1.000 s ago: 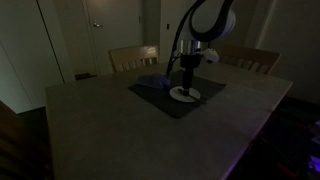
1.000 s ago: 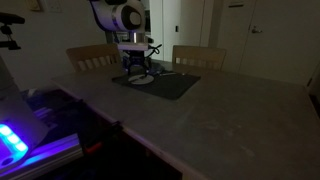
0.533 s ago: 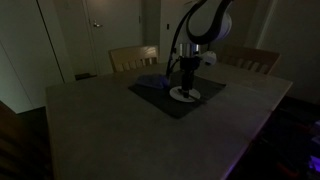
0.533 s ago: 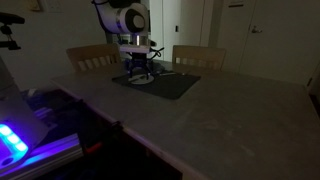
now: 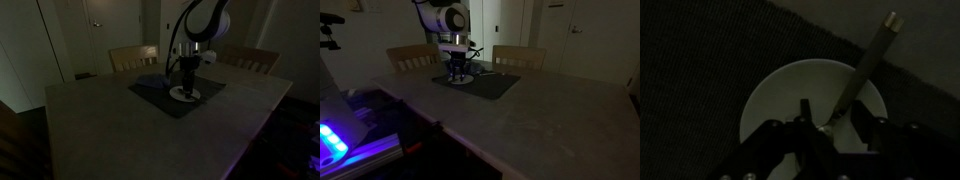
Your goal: Move the spoon on the plate to the right of the plate
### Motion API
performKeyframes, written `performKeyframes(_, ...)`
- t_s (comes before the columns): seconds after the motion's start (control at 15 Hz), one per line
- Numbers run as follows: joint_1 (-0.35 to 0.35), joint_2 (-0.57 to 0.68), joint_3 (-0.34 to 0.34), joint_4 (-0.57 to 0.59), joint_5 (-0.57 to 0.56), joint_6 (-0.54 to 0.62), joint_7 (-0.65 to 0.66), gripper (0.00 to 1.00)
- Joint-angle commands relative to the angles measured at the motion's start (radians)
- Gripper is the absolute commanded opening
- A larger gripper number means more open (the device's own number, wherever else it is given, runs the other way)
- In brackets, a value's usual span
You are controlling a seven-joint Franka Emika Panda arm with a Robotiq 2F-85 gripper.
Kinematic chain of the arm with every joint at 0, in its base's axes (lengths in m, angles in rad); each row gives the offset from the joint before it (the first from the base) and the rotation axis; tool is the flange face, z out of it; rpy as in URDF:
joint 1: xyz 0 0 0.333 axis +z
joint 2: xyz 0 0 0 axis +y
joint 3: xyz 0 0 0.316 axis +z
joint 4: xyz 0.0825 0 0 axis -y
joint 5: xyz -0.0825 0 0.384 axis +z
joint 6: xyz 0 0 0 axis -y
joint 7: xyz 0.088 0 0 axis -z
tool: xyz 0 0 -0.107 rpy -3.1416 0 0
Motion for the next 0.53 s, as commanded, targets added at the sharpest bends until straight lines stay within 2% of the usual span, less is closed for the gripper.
performKeyframes(0.0,-0.018,0.008,0.019,0.019,0.016,-0.037,0.003,0.16)
performKeyframes(0.13,-0.019,0.008,0.02,0.02,0.016,-0.043,0.003,0.02)
performKeyframes(0.2,-0.017,0.004,0.021,0.016,0.017,-0.044,0.005,0.0)
performKeyframes(0.47,-0.019,-0.023,0.023,-0.009,0.026,-0.047,0.015,0.03)
